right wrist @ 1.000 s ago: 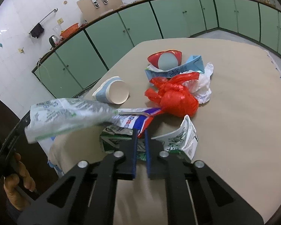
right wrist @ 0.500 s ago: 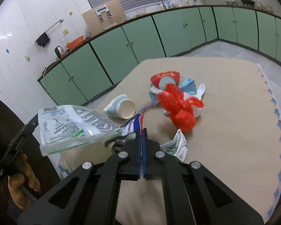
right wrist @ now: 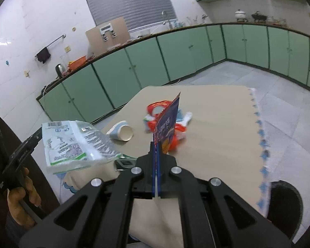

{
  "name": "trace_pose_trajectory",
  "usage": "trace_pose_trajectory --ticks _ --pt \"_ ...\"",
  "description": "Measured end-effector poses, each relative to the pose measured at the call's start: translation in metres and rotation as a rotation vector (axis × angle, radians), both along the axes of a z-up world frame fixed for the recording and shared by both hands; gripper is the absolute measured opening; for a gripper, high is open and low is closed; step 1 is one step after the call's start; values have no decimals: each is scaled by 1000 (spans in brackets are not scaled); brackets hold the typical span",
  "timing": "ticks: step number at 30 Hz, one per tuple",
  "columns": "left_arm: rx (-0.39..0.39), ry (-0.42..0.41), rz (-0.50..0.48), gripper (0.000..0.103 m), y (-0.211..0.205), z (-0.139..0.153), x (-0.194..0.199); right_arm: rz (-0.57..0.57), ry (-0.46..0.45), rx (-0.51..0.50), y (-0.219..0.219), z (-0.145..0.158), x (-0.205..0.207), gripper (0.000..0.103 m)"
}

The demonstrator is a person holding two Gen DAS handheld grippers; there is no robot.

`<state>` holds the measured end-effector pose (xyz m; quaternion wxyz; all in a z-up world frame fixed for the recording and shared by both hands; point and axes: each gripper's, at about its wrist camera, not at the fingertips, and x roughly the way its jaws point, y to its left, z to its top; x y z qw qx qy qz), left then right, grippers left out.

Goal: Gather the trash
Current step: 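Carry the tube and blue wrapper over the black bin with both tools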

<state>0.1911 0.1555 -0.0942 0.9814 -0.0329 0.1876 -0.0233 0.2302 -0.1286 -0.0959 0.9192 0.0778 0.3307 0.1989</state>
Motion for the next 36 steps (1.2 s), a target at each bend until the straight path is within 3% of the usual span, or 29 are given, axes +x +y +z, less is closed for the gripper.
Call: trace_pose_trajectory --ticks 8,17,29,36 --pt "21 -12 -136 1 -67 13 1 -116 -45 -29 -73 22 -43 0" --pt "35 8 -341 1 -170 8 6 -291 -36 -56 -165 15 -82 0" --pt "106 63 -599 1 -309 -33 17 -508 110 -63 -268 -60 -119 0" --pt "140 145 -667 1 -361 -73 29 -561 211 -52 -299 -114 -119 0"
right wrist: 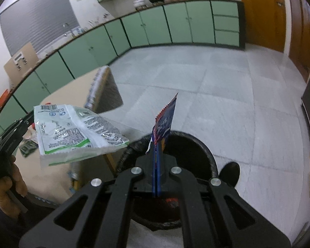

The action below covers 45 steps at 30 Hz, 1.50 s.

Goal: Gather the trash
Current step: 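Carry the tube and blue wrapper over the black bin with both tools, then open both tools to drop the tube and wrapper into the bin, then move both tools back over the table toward the green milk carton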

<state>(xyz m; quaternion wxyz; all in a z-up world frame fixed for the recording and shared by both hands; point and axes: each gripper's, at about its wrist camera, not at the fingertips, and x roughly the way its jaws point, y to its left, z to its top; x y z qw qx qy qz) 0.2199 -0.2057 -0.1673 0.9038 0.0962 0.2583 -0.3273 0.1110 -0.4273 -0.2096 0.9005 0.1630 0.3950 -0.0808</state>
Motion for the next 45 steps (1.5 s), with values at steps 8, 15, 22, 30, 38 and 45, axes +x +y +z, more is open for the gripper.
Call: trace_pose_trajectory --ticks 8,15,22,30,38,45 --pt "83 59 -28 6 -22 -41 5 -11 90 36 -14 -38 13 5" --pt "114 94 -46 7 -34 -63 5 -17 109 52 -20 -53 15 6" --pt "91 85 -23 18 -21 -53 5 -27 112 58 -20 -54 16 16" --pt "53 76 48 44 6 -40 1 -7 82 45 -8 -39 17 23" --pt "11 52 229 63 88 -21 -3 132 7 17 54 -1 33 33" --pt "23 -5 422 64 201 -8 -4 312 -36 20 138 20 64 35"
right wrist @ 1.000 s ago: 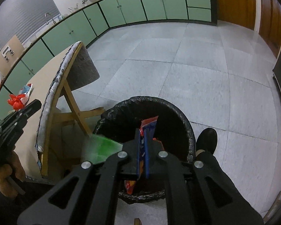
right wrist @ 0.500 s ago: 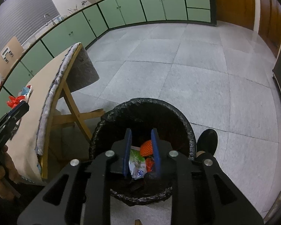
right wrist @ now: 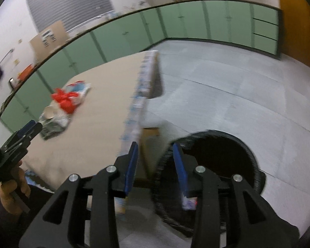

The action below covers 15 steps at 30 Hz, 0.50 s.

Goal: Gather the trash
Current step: 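Move both tools back over the table toward the green milk carton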

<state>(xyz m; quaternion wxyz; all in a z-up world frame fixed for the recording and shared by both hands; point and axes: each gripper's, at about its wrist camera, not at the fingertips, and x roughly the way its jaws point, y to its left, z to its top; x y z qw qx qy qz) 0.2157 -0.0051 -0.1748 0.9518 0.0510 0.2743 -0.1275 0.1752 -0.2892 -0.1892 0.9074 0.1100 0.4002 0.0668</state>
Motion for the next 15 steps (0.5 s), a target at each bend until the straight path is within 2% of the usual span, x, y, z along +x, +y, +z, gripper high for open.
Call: trace_pose_trajectory --ticks 5,15 --pt "-8 -11 109 64 70 1 0 109 -11 3 61 8 21 35" --pt "-12 8 139 63 122 -18 14 249 -14 6 160 9 68 35"
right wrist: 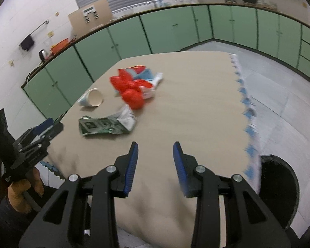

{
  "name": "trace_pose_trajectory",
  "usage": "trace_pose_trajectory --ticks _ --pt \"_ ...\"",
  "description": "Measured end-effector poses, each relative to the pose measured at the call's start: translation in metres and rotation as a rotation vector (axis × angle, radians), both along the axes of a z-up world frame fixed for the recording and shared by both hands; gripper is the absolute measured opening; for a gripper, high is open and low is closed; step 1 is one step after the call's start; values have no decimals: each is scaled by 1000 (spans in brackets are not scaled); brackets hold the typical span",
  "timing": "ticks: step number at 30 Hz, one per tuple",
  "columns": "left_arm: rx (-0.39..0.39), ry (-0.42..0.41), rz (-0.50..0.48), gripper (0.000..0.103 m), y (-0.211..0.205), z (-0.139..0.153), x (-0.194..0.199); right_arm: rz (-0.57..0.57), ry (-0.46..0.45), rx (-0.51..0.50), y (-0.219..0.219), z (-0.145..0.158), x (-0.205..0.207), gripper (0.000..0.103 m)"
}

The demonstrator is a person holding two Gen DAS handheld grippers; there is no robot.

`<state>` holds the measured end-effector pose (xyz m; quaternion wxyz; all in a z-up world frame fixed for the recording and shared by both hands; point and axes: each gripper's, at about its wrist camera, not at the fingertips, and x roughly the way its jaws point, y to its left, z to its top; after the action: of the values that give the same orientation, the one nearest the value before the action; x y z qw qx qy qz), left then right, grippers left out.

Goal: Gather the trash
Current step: 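Move both tools back over the table toward the green milk carton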

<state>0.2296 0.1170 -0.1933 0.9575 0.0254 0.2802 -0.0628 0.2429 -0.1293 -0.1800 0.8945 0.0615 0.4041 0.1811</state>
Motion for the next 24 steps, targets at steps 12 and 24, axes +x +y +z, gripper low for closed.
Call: trace_pose_trajectory --ticks 12,24 --pt "-17 38 -61 59 10 -27 23 47 10 -33 51 -25 33 35" --pt "-25 110 -98 46 3 -42 41 47 24 -36 62 -39 48 35"
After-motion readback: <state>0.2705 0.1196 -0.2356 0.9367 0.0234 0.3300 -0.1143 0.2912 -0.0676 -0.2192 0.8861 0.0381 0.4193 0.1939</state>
